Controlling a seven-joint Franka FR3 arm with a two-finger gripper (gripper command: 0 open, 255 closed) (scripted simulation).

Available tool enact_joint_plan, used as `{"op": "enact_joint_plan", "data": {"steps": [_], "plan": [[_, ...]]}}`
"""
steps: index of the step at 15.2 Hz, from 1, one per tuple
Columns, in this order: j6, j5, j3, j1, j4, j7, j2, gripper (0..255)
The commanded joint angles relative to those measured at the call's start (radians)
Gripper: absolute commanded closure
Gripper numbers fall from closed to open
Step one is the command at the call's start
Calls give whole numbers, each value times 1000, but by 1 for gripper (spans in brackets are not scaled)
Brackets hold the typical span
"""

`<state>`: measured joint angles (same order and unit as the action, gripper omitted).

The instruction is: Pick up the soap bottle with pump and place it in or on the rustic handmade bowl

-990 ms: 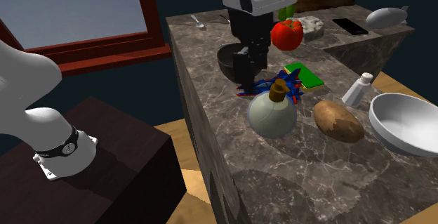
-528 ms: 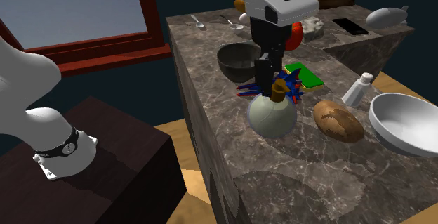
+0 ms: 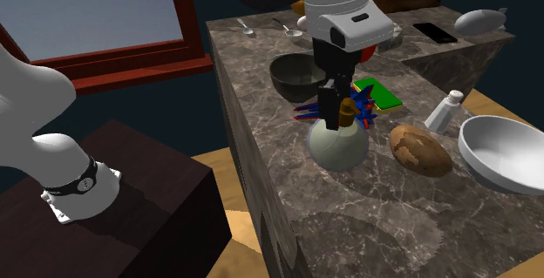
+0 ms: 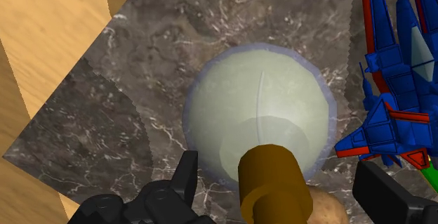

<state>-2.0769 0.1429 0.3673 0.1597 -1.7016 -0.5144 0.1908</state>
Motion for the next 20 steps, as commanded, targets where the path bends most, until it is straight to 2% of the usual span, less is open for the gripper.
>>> {"op": "enact_joint_plan", "data": {"steps": [1,3,4,13,20], "plan": [[-1,0,0,0,-1,0,0,0],[0,0,0,0,0,0,0,0],[0,0,0,0,0,0,0,255],[-1,0,0,0,-1,0,0,255],[91,-7,3,2,85,9,-7,255]]}}
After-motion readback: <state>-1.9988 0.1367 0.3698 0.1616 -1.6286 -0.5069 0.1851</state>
